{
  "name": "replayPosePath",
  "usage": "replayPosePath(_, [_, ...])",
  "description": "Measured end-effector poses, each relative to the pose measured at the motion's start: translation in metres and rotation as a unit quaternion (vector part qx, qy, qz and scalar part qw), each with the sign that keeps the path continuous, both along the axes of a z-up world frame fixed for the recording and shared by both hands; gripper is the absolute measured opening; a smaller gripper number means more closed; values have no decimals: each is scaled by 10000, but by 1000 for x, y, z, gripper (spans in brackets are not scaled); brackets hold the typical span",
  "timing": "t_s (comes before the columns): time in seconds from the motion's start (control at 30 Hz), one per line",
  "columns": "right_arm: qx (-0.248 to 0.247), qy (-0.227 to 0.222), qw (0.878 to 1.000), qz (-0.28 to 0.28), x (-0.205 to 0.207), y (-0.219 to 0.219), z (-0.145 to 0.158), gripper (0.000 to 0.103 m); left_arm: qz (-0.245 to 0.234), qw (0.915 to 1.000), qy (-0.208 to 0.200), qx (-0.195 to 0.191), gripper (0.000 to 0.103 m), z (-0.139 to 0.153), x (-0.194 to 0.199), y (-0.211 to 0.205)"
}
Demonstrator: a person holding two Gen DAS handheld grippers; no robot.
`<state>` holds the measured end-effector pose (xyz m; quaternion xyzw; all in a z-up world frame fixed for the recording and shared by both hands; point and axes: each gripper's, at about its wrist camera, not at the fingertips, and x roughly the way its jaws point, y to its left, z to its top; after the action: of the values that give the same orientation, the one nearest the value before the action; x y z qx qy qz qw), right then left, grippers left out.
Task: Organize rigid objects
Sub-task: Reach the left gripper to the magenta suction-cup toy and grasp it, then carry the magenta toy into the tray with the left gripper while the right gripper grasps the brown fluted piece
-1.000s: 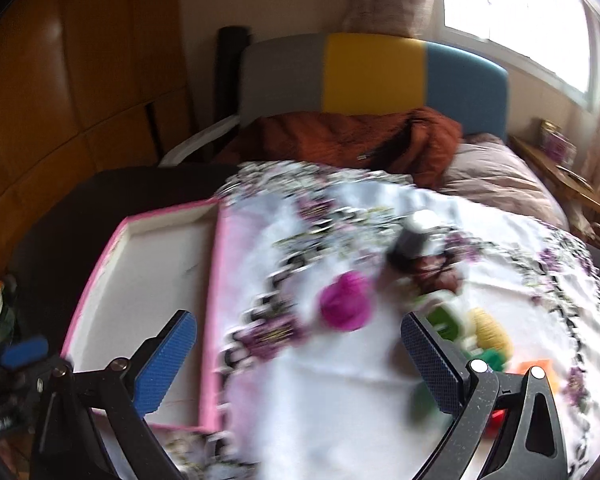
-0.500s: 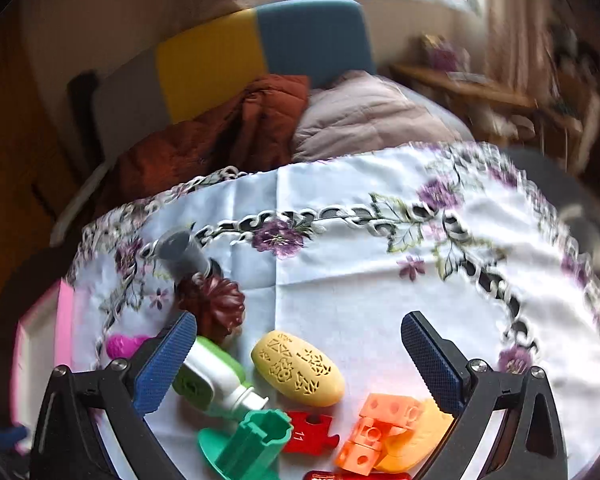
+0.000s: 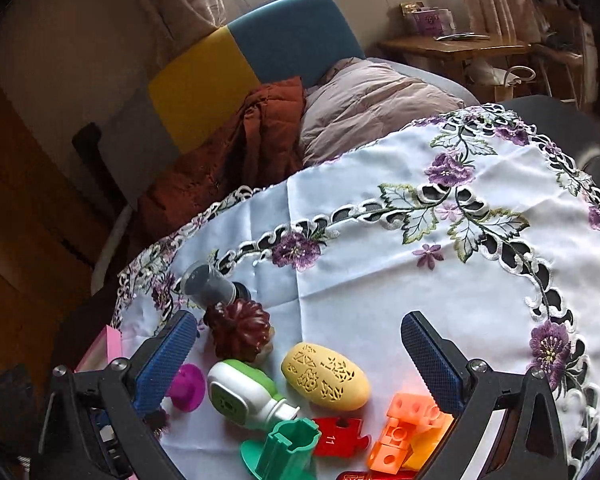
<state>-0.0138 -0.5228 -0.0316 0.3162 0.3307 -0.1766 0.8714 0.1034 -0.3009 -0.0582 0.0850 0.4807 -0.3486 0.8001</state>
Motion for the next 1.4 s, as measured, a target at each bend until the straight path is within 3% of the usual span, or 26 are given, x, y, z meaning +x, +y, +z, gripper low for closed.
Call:
replayPosePath(0.17, [161,-143,9997,-105,-5,-6,1,103,275,9989,-65,369,53,-17,17,-22])
replayPosePath(0.27, [229,-170,9995,-144,-6,-10,0,103,305,9988,17,387,32,-28,24,-27])
replayPosePath(0.37, [237,-162,9994,-214,-7,-13,0,103,240,9996,28,125,32,-24,20,-19])
replayPosePath(0.47, [286,-161,9992,-231,-7,-15,-1,103,115,9997,-222,20,32,-16,2,-9])
replayPosePath(0.7, [168,106,9998,-45,1,-5,-7,100,-63,9992,-313,-221,32,-2,-37,19])
replayPosePath(0.8, [58,243,9996,134,5,2,-9,91,16,9990,-218,-381,32,3,-47,36])
replayPosePath(0.87, [-71,371,9987,349,12,13,-11,72,93,9987,-199,-457,32,7,-51,48])
replayPosePath(0.97, [-315,560,9955,695,21,31,-14,57,135,9981,-177,-573,32,14,-57,63])
replayPosePath(1.23, [-630,832,9869,1233,69,56,-18,54,323,9961,-167,-806,32,28,-60,92])
replayPosePath(1.4, [-823,1315,9779,1401,113,63,-34,51,473,9944,-138,-933,32,32,-59,106])
